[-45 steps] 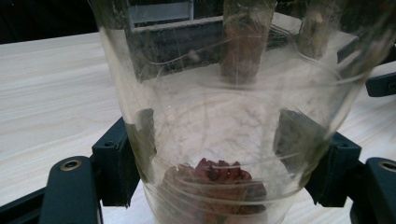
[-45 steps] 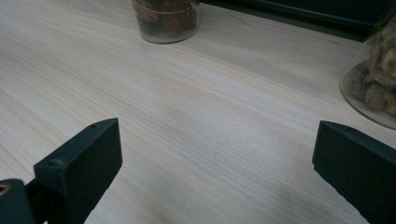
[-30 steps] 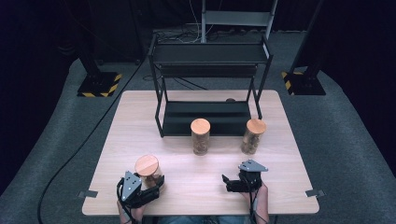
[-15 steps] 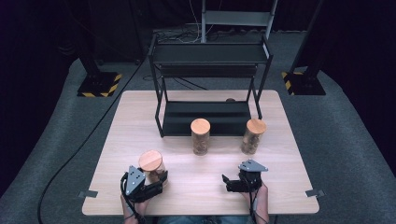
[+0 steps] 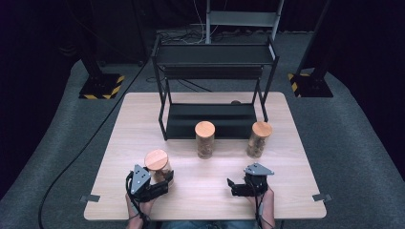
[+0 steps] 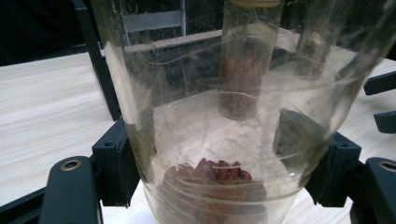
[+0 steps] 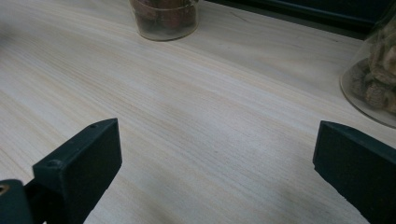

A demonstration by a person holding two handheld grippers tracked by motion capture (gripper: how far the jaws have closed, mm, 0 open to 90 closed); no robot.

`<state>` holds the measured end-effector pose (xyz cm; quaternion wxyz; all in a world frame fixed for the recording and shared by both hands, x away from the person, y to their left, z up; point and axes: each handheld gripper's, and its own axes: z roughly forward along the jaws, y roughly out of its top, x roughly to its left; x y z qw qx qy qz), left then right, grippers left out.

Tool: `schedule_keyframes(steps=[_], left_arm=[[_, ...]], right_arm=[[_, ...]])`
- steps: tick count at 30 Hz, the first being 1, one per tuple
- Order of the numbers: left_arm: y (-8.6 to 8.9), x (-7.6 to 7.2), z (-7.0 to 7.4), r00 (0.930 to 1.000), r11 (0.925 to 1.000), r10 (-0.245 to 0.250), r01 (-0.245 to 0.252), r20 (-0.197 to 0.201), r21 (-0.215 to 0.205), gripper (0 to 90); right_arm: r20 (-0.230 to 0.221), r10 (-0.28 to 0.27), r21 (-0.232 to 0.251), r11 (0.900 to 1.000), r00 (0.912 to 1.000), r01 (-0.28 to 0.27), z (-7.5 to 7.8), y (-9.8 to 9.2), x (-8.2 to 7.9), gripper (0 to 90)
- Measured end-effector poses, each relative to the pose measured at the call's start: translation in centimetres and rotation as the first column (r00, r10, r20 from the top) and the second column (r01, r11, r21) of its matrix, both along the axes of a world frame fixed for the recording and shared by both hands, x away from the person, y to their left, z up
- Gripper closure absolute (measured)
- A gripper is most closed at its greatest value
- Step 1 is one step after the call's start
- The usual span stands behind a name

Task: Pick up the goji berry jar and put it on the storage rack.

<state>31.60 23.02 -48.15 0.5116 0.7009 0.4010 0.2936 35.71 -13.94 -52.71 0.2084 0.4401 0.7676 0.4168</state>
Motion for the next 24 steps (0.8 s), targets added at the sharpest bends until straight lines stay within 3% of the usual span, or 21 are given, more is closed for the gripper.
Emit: schedule_keyframes(steps=[16,24], left_arm=[[-0.7,1.3,0.3,0.9996,0.9994,-0.028,0.028,0.001,0.022,25.0],[-0.6,2.0,0.5,0.9996,0.9995,-0.026,0.026,0.001,0.014,25.0]], right_arm=[[-0.006,-0.001,0.003,1.0,1.0,0.001,0.0,0.0,0.1,0.4],[-0.005,-0.004,0.001,1.0,1.0,0.004,0.0,0.0,0.1,0.4]])
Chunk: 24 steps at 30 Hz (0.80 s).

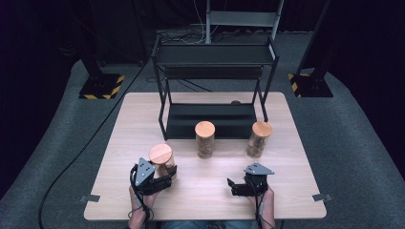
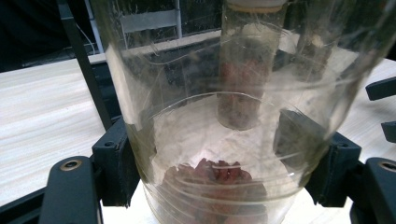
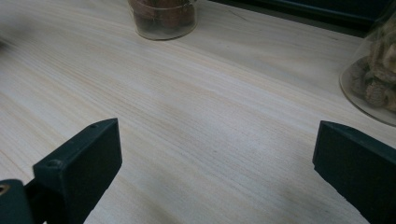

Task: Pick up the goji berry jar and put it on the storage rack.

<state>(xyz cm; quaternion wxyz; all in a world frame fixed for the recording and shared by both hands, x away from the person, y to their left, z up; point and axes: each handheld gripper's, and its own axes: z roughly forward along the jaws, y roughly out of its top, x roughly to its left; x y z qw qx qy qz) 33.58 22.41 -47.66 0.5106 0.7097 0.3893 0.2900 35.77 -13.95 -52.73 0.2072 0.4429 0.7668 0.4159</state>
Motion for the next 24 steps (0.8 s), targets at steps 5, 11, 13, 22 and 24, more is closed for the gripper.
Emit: schedule_keyframes(steps=[5,11,13,22,24], left_arm=[[0.1,0.4,0.3,1.0,1.0,0.004,-0.004,0.006,-0.002,25.0],[0.2,1.0,0.7,1.0,0.9999,0.0,0.0,0.005,-0.01,25.0],[0.1,1.2,0.8,1.0,1.0,-0.003,0.003,0.005,-0.008,25.0],[-0.2,2.3,1.1,0.9999,0.9999,-0.011,0.011,0.002,0.003,25.0],[-0.3,2.5,1.2,0.9999,0.9999,-0.014,0.014,0.005,0.007,25.0]], right_arm=[[-0.005,0.002,-0.002,1.0,1.0,-0.002,0.0,0.0,0.0,0.4],[-0.006,0.002,-0.002,1.0,1.0,-0.002,0.0,0.0,0.1,0.4],[-0.006,0.003,-0.004,1.0,1.0,-0.003,0.0,0.1,0.1,0.4],[-0.009,0.006,-0.004,1.0,0.9999,-0.006,0.0,0.0,0.1,0.4],[-0.009,0.004,-0.003,1.0,1.0,-0.004,0.0,0.0,0.1,0.4]])
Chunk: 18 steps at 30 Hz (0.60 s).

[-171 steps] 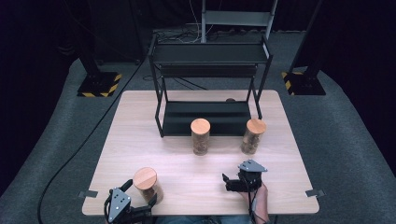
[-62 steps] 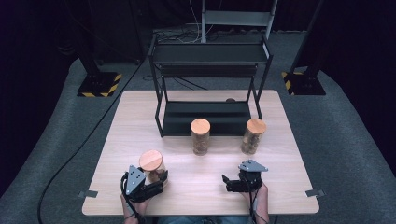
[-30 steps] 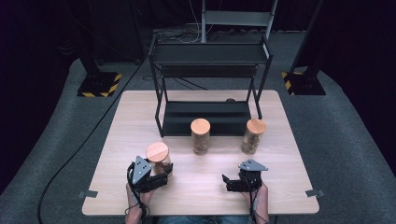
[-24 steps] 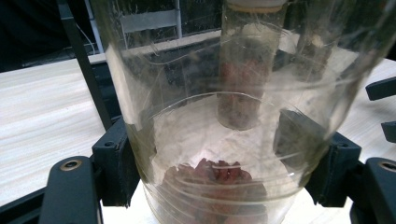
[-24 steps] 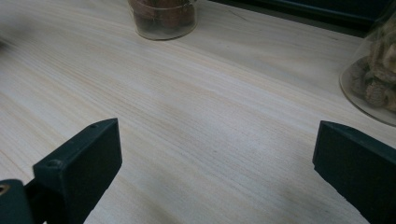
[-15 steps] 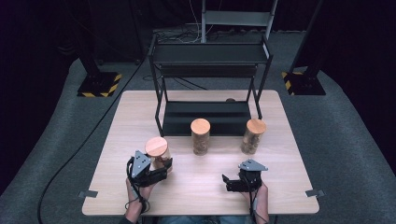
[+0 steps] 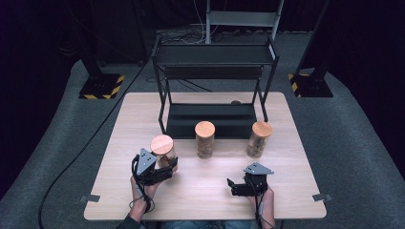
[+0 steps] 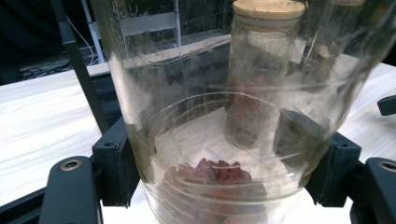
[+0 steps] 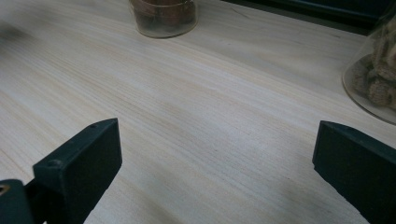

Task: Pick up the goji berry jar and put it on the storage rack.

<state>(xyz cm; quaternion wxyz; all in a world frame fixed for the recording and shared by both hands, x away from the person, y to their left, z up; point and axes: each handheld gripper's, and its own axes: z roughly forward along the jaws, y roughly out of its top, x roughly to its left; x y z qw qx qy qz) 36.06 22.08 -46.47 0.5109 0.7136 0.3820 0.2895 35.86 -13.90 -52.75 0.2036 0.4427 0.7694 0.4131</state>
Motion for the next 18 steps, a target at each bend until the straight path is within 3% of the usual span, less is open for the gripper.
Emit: schedule_keyframes(steps=[18], left_arm=[[-0.5,1.6,0.3,0.9999,1.0,-0.007,0.007,-0.009,-0.001,25.0]], right_arm=[[0.0,0.002,-0.003,1.0,1.0,-0.002,0.0,0.0,0.0,0.5]])
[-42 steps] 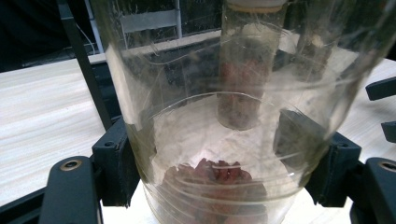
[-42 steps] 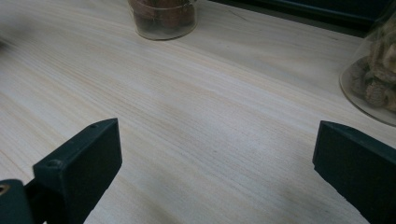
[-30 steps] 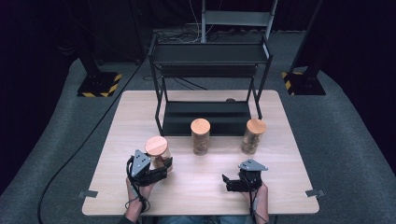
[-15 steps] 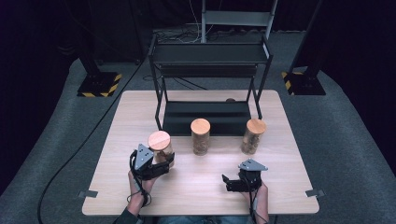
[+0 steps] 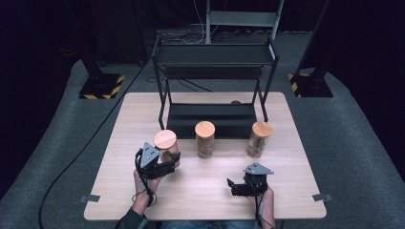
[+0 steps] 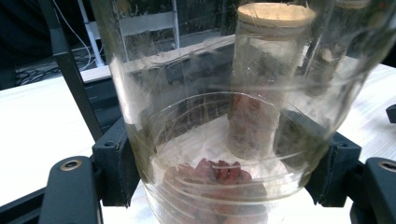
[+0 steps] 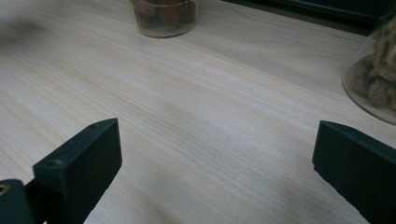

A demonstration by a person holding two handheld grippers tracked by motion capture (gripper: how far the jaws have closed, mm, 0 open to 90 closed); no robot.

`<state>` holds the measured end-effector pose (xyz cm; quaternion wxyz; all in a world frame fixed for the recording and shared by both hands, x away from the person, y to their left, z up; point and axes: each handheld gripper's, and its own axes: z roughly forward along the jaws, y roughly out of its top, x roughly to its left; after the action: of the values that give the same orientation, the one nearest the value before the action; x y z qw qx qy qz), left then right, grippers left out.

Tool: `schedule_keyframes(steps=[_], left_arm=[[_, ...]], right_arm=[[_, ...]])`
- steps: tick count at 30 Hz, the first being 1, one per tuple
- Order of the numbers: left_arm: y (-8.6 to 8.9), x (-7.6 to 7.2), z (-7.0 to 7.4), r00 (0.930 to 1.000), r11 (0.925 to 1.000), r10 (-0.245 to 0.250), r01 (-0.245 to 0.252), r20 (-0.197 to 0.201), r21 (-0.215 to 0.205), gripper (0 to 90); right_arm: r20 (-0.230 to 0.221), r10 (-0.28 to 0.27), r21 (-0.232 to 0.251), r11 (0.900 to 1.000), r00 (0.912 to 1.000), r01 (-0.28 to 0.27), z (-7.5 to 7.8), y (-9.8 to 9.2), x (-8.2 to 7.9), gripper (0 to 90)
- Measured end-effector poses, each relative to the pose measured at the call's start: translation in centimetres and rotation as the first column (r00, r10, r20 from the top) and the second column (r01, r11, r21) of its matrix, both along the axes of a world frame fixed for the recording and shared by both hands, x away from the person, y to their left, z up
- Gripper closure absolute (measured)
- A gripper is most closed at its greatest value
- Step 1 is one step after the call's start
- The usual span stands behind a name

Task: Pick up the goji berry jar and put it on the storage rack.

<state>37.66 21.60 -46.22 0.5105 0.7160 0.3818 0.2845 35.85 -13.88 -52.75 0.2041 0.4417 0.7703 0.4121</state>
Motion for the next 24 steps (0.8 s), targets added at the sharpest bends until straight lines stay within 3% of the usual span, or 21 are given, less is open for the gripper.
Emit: schedule_keyframes(steps=[24], left_arm=[[-0.2,1.2,0.3,1.0,1.0,0.0,0.0,-0.007,0.006,25.0]], right_arm=[[-0.002,0.001,0.002,1.0,1.0,-0.001,0.0,0.0,0.0,0.5]])
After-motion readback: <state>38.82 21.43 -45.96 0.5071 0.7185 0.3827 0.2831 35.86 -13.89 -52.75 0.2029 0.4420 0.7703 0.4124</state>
